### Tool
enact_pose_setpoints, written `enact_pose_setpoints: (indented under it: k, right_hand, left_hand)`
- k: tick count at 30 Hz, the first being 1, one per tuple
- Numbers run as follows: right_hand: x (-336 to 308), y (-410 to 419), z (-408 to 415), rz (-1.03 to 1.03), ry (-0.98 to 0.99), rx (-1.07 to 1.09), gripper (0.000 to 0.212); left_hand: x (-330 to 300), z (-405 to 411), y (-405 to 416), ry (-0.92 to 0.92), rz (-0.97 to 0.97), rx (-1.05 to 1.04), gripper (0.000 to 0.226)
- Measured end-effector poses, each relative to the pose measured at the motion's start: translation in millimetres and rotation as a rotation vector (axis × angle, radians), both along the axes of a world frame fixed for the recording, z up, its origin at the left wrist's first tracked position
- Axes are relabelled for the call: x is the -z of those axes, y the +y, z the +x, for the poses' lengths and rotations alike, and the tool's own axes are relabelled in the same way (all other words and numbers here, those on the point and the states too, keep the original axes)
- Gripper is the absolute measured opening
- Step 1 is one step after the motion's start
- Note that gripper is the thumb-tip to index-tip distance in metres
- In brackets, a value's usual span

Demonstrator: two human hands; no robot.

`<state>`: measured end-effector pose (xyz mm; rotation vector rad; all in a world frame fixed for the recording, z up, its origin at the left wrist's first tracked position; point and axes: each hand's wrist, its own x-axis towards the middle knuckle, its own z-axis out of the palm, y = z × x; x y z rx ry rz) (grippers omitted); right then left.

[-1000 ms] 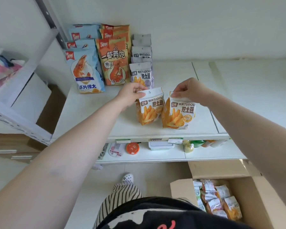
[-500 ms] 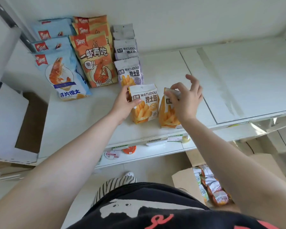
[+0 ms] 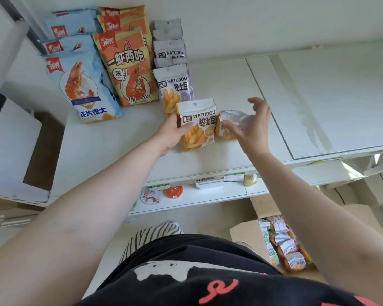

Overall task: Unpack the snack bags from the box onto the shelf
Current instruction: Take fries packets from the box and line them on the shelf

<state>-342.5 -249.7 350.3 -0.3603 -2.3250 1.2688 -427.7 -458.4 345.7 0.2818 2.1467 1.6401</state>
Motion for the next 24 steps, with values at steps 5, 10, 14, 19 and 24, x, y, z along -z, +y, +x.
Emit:
enact_pose_setpoints:
  k: [5, 10, 14, 19, 24]
  right_hand:
    - [-11, -1, 1, -0.32, -0.16, 0.131, 0.101]
    - [-35, 8, -6, -0.039, -0.385, 0.223, 0.079]
    - [-35, 10, -14, -0.089, -0.408, 0.204, 0.083]
    - [-21, 21, -12, -0.403, -0.283, -0.173, 0.069]
    - [-16, 41, -13, -0.296, -0.239, -0.134, 0.047]
  left_hand:
    - [1, -1, 7, -0.015, -0.023, 0.043, 0.056]
    - [-5, -5, 7, -0.024, 0.005, -0.015, 0.051]
    - [-1, -4, 11, -0.056, 0.015, -0.06, 0.046]
    - [-4, -6, 12, -0.06, 0.014, -0.094, 0.044]
    - [-6, -9, 12, -0.034, 0.021, -0.097, 0.042]
